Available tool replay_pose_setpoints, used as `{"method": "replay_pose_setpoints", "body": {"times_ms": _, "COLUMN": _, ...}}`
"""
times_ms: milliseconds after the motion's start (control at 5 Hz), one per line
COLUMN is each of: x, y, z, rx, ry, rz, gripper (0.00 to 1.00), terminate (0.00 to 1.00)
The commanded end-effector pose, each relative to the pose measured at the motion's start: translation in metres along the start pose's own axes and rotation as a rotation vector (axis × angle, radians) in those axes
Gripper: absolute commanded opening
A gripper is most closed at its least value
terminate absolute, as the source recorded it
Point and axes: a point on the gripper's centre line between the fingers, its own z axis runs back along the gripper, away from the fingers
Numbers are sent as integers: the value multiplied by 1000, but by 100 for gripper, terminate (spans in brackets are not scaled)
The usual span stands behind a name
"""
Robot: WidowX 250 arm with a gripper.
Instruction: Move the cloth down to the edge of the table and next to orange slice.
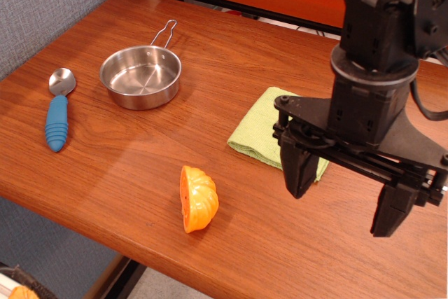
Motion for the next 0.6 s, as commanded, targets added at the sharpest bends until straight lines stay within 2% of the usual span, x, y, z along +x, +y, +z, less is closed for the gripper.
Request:
{"method": "replay_pose_setpoints", "body": {"times_ms": 0, "x": 0, "y": 0, "z": 0, "rx": 0, "ry": 0, "rz": 0, "gripper": 100, "terminate": 0}}
{"method": "replay_pose_setpoints", "body": {"times_ms": 400, "x": 49, "y": 51, "z": -17, "rx": 20, "ry": -37, "rz": 165, "gripper": 100, "terminate": 0}}
